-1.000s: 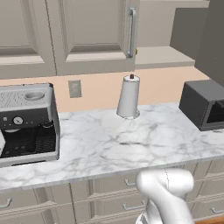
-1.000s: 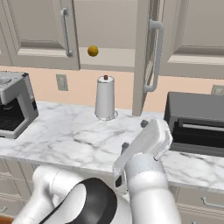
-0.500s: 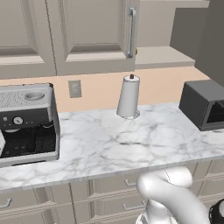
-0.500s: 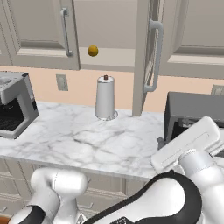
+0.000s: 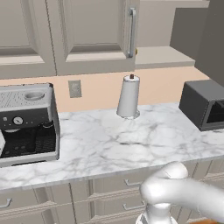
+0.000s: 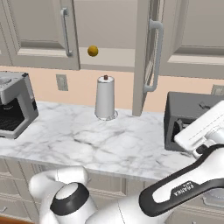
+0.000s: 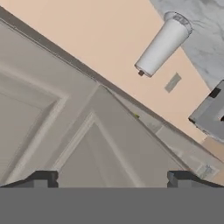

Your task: Pick the lemon from the counter and place it in the cabinet. Then close the cabinet.

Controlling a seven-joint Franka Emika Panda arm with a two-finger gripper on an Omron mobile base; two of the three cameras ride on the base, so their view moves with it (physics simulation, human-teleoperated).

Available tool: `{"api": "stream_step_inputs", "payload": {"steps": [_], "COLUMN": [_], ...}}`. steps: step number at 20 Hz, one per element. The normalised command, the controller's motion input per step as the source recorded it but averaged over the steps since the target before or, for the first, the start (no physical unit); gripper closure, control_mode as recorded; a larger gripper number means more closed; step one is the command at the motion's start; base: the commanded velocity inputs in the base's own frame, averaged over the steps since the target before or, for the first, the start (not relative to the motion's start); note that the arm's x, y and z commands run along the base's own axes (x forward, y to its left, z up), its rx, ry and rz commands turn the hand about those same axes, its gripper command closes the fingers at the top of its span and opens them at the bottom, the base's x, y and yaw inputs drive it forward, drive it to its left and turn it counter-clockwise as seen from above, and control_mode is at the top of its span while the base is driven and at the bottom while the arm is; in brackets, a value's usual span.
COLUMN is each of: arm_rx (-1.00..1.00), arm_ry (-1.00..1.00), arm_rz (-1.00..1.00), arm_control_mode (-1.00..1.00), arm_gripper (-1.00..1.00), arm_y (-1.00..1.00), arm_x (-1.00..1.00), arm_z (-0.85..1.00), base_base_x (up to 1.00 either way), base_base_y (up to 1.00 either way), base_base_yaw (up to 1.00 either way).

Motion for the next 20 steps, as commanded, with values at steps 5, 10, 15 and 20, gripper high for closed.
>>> {"api": "stream_step_inputs", "payload": {"steps": [5,10,15,20], "arm_rx": [0.1,0.02,0.0,-0.02], "arm_ry": [0.0,0.0,-0.03,-0.06], "arm_rz": [0.26,0.23,0.11,0.04], "arm_control_mode": [-1.0,-1.0,-1.0,-1.0], "arm_gripper": [-1.0,-1.0,-1.0,-1.0], "arm_y": [-0.3,0.04,0.25,0.43], "arm_x": [0.62,0.47,0.52,0.35], "arm_z": [-0.18,-0.06,0.0,0.0], "base_base_x": [0.0,0.0,0.0,0.0], "base_base_y": [0.0,0.0,0.0,0.0], "base_base_yaw": [0.0,0.0,0.0,0.0]}}
